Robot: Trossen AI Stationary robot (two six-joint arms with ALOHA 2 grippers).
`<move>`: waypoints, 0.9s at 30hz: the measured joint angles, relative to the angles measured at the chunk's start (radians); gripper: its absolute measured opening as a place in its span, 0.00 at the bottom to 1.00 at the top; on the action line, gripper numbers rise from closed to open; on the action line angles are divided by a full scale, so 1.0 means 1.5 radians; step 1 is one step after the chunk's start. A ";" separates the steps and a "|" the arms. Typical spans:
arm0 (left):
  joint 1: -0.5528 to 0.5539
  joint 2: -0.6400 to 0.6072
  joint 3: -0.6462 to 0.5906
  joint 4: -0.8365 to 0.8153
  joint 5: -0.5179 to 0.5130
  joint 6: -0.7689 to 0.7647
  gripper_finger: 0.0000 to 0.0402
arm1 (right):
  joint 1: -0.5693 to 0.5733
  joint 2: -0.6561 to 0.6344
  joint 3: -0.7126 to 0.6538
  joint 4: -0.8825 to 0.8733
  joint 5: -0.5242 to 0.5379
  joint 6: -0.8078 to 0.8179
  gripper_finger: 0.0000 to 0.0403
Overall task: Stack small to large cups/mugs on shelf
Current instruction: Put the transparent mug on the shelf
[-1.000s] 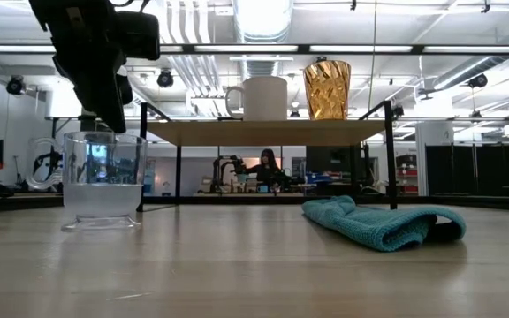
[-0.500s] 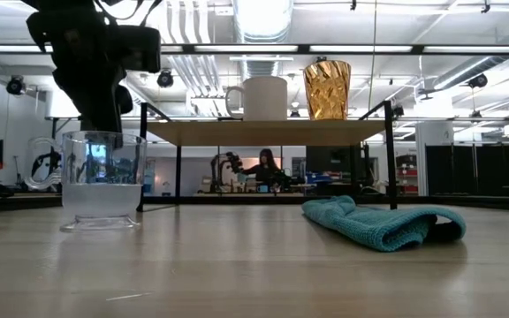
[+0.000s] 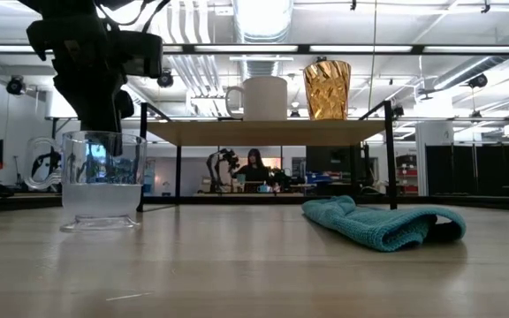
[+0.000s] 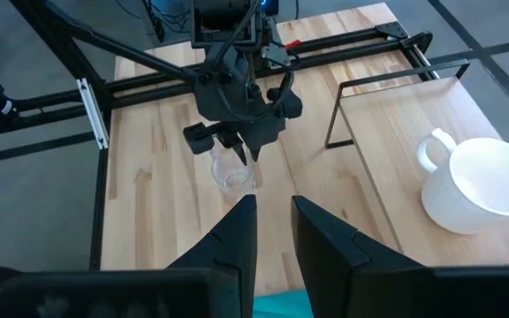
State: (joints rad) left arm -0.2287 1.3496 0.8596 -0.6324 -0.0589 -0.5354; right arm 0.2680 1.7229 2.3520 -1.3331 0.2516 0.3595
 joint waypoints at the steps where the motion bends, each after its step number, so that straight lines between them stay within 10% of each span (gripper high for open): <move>1: 0.000 0.002 0.000 0.000 0.000 0.000 0.16 | 0.000 0.000 0.000 0.000 0.000 0.000 0.17; 14: 0.000 -0.006 0.018 0.000 0.055 0.015 0.01 | 0.000 0.000 0.000 0.000 0.000 -0.001 0.17; 27: 0.007 -0.018 0.260 -0.200 0.068 0.399 0.00 | 0.000 0.000 0.000 0.000 0.000 -0.014 0.17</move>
State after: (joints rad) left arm -0.2184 1.3220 1.2495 -0.9321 0.0433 0.0633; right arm 0.2680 1.7229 2.3520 -1.3331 0.2518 0.3386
